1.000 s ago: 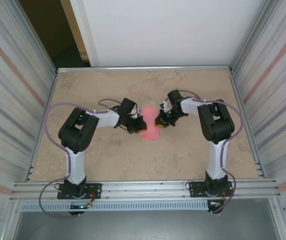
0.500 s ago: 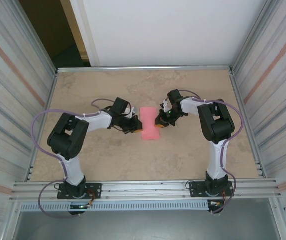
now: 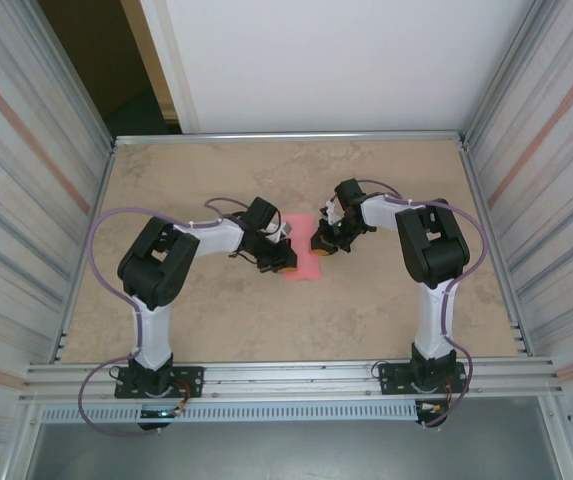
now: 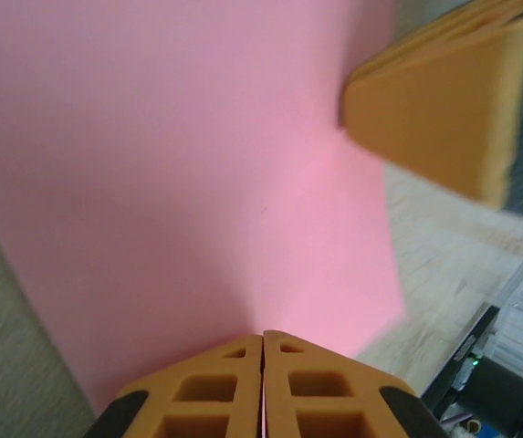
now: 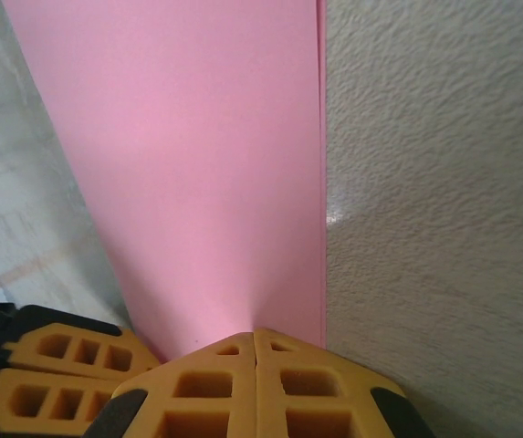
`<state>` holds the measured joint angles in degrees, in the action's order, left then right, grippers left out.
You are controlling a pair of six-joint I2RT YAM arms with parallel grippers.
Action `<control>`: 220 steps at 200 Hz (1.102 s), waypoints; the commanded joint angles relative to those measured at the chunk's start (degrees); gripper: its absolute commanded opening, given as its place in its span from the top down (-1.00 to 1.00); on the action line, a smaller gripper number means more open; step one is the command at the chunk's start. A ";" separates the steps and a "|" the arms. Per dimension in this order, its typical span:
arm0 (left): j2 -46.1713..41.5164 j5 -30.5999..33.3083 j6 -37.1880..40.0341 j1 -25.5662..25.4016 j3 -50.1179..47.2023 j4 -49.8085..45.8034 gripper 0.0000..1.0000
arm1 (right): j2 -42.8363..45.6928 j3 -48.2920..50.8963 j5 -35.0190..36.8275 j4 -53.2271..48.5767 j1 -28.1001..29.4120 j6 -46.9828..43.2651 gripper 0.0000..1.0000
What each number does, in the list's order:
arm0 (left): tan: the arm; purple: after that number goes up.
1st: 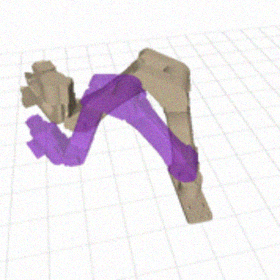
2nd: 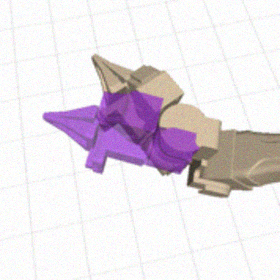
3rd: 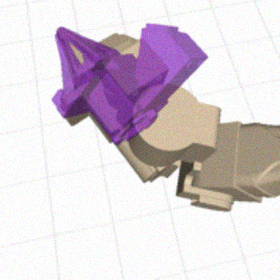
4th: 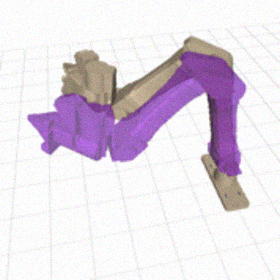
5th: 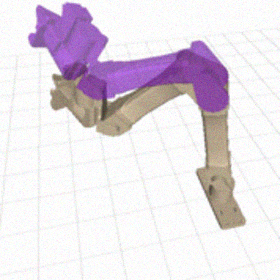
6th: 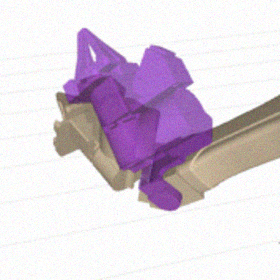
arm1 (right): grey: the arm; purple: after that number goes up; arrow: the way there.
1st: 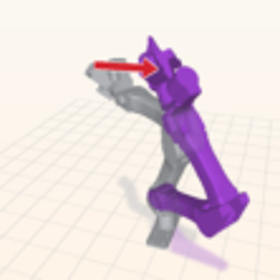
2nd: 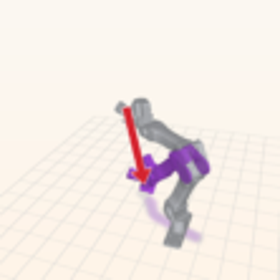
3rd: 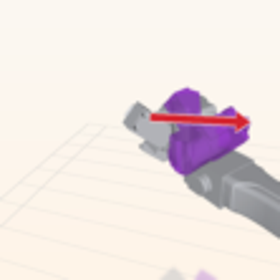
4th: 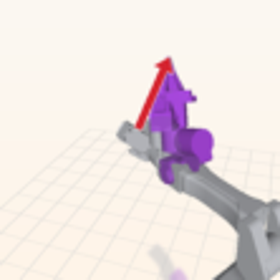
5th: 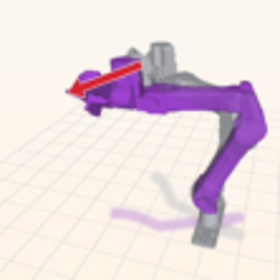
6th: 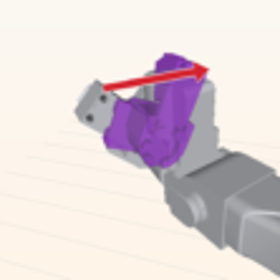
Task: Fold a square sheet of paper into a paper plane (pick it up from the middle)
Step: First fold the square sheet of paper in half at the center of the table, then fold the triangle a second time at the center of the table.
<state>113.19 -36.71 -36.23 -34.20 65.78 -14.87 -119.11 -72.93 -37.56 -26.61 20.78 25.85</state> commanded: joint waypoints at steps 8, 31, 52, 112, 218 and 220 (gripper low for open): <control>-1.91 1.70 3.85 0.26 -4.36 -7.19 0.80 | -7.22 5.13 22.94 -8.50 -0.84 0.48 0.93; -5.09 2.03 4.52 0.70 -8.70 -8.15 0.79 | -7.00 4.91 23.01 -8.46 -0.88 0.49 0.93; -8.13 2.00 4.89 1.27 -10.40 -9.21 0.79 | -6.29 4.65 22.69 -8.55 -0.81 0.70 0.93; -13.41 1.01 0.25 2.43 -4.93 1.47 0.61 | 2.86 -2.12 13.81 -8.57 2.15 2.89 0.66; 0.35 1.99 -5.71 4.21 4.35 10.77 0.48 | 22.72 15.18 13.21 5.21 0.93 19.47 -0.11; 0.36 2.06 -6.03 4.37 4.16 11.21 0.47 | 22.77 15.45 12.99 5.57 0.93 19.74 -0.12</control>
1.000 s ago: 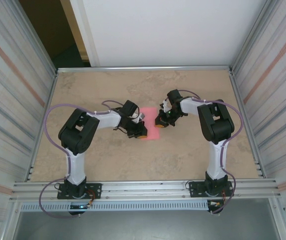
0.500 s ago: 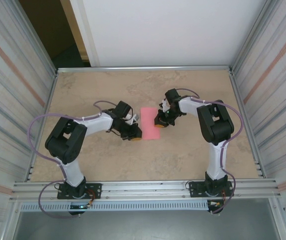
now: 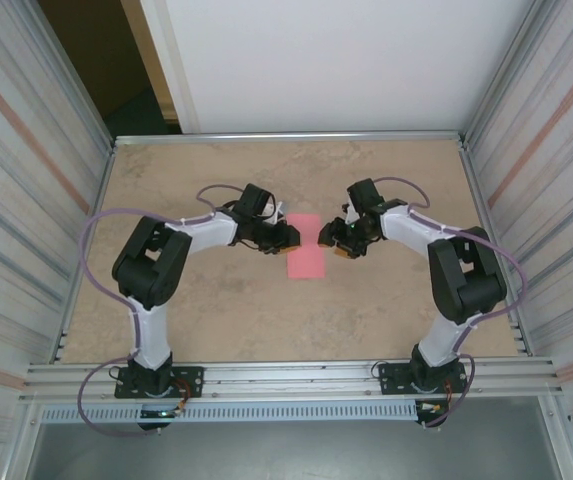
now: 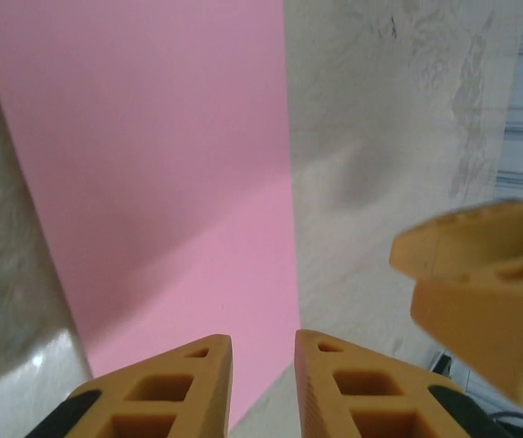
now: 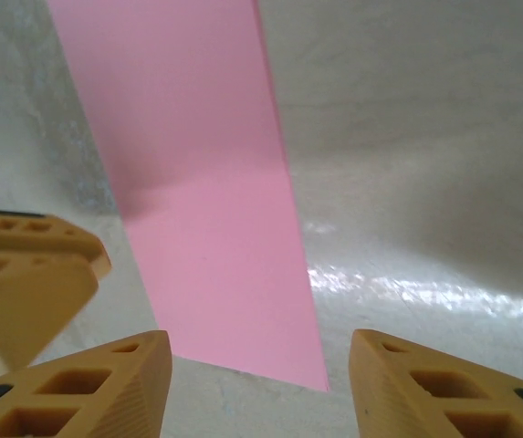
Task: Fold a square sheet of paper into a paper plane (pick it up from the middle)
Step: Fold the triangle a second time at the center of the table.
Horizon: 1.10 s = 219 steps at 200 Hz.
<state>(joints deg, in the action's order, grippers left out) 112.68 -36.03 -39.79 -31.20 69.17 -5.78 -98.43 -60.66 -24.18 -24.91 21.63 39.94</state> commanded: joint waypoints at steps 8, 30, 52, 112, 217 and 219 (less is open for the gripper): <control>1.00 1.04 -3.89 2.00 -0.31 4.50 0.47 | 2.28 4.17 -1.35 5.14 0.49 6.62 -0.13; 2.54 -0.21 -5.82 2.81 -0.68 7.04 0.46 | 1.81 5.86 -2.37 6.84 1.48 8.72 -0.13; 3.86 -0.38 -6.89 2.66 -0.46 6.75 0.46 | 1.32 6.51 -2.92 7.89 2.26 9.96 -0.10; 5.15 2.73 -8.55 2.70 -1.13 3.30 0.46 | 0.17 7.01 -3.59 6.64 2.89 9.83 -0.03; 6.84 3.78 -10.46 2.64 -0.53 -1.87 0.47 | -1.14 7.05 -3.55 4.28 5.05 8.21 0.07; 6.85 3.78 -10.43 2.64 -0.48 -1.93 0.47 | -1.14 6.98 -3.51 4.26 5.08 8.11 0.07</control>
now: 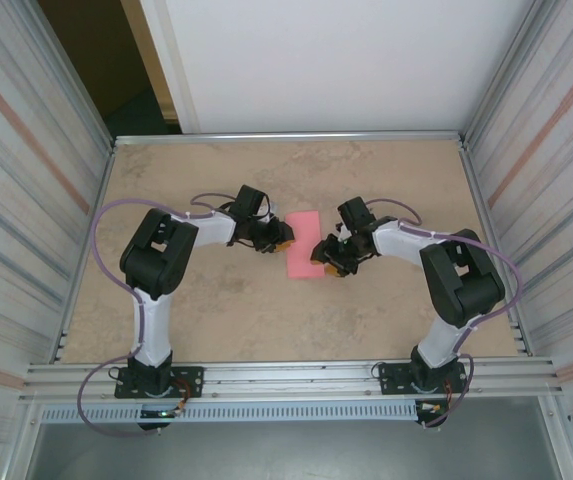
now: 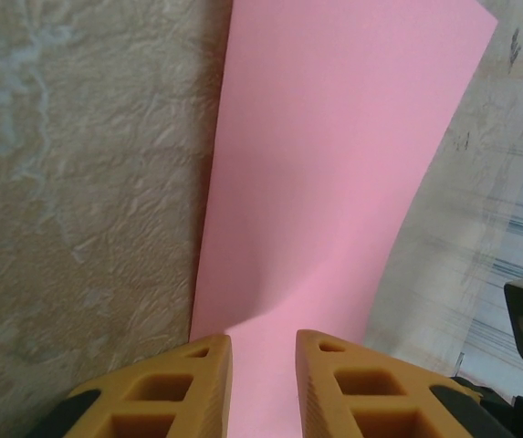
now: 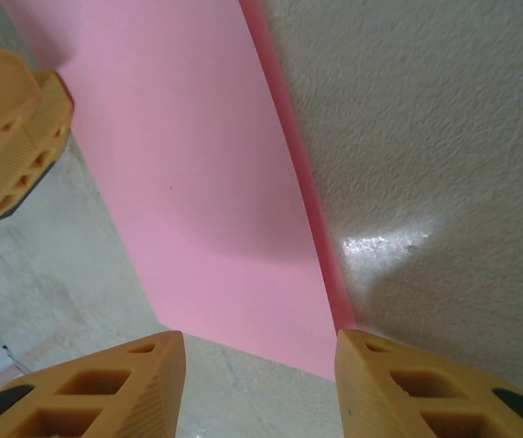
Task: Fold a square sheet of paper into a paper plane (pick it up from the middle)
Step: Fold the triangle a second time at the center of the table.
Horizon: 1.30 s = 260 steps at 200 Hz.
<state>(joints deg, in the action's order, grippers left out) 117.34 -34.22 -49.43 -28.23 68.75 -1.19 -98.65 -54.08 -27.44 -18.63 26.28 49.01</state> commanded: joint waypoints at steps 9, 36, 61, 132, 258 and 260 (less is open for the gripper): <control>2.21 1.93 -0.67 -0.34 -0.03 -6.71 0.47 | -0.93 0.45 -0.32 -1.98 0.52 -1.00 0.08; 2.32 1.91 -0.57 -0.34 0.10 -6.88 0.47 | -1.02 0.42 -0.72 -1.90 0.84 -1.22 0.10; 2.37 1.79 -0.33 -0.34 0.22 -7.06 0.47 | 0.09 0.74 2.30 -3.71 0.80 -1.88 0.05; 2.37 1.48 -0.40 -0.33 0.54 -7.07 0.47 | -1.45 1.06 -1.69 -0.79 1.70 -3.72 0.20; 2.35 1.00 -0.23 -0.42 0.46 -6.88 0.47 | 1.76 4.04 -0.71 4.39 -0.67 0.97 0.49; 2.36 1.00 -0.29 -0.38 0.45 -6.89 0.47 | 1.79 3.96 -0.71 4.39 -0.70 1.01 0.50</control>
